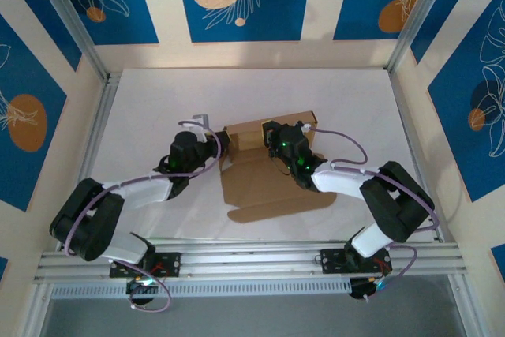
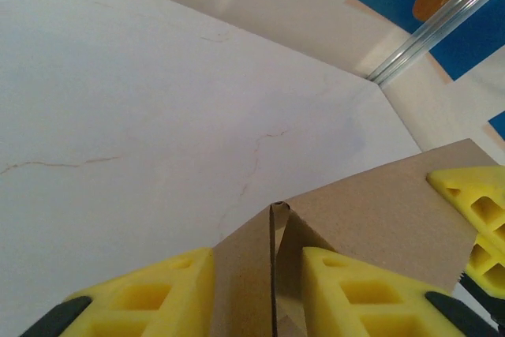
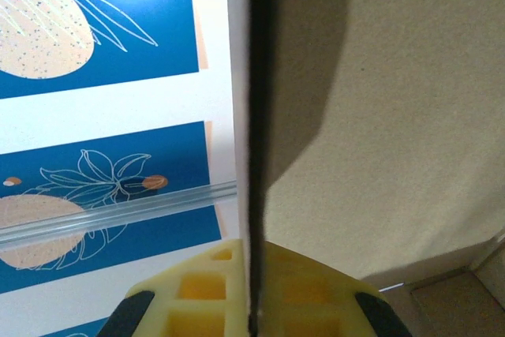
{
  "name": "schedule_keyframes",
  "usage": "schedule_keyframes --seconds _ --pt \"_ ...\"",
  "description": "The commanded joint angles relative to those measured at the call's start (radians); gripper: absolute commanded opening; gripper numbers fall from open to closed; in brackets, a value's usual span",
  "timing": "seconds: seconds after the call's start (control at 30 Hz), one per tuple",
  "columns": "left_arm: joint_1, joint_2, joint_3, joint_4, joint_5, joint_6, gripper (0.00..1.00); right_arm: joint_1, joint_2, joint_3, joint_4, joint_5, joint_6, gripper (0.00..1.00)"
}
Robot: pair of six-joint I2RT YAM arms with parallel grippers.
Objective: Fold the paper box
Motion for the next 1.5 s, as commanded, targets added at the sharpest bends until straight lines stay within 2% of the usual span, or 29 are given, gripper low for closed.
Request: schedule_keyframes --seconds 0.0,0.17,0.3,0.47,0.7,0.93,1.2,1.33,1.47 --pt "-0.016 -0.037 -0.031 0.151 0.009 -0.004 0.36 0.016 0.052 -0.052 -0.140 -0.139 -0.010 0.06" --pt "-0.014 -0.116 -0.056 0.146 0.010 0.016 0.40 0.000 0.058 -0.058 -0.123 -0.140 -0.021 0.05" --pt "-0.013 -0.137 -0.082 0.172 0.005 -0.032 0.41 -0.005 0.080 -0.059 -0.091 -0.150 -0.018 0.05" --pt "-0.015 -0.066 -0.132 0.356 0.007 -0.157 0.42 -0.004 0.110 -0.058 -0.056 -0.164 -0.010 0.05" --pt "-0.016 0.100 -0.137 0.671 0.133 -0.311 0.40 -0.016 0.115 -0.065 -0.058 -0.164 -0.014 0.05" --pt "-0.035 -0.024 -0.214 0.501 0.135 -0.251 0.42 -0.038 0.103 -0.076 -0.057 -0.169 -0.027 0.04" --pt "-0.036 -0.173 -0.316 0.400 0.142 -0.194 0.43 -0.055 0.112 -0.082 -0.048 -0.189 -0.040 0.01" --pt "-0.036 -0.277 -0.360 0.295 0.093 -0.165 0.44 -0.065 0.113 -0.084 -0.041 -0.205 -0.046 0.00" --pt "-0.035 -0.340 -0.357 0.226 0.105 -0.131 0.44 -0.071 0.127 -0.078 -0.027 -0.227 -0.052 0.00"
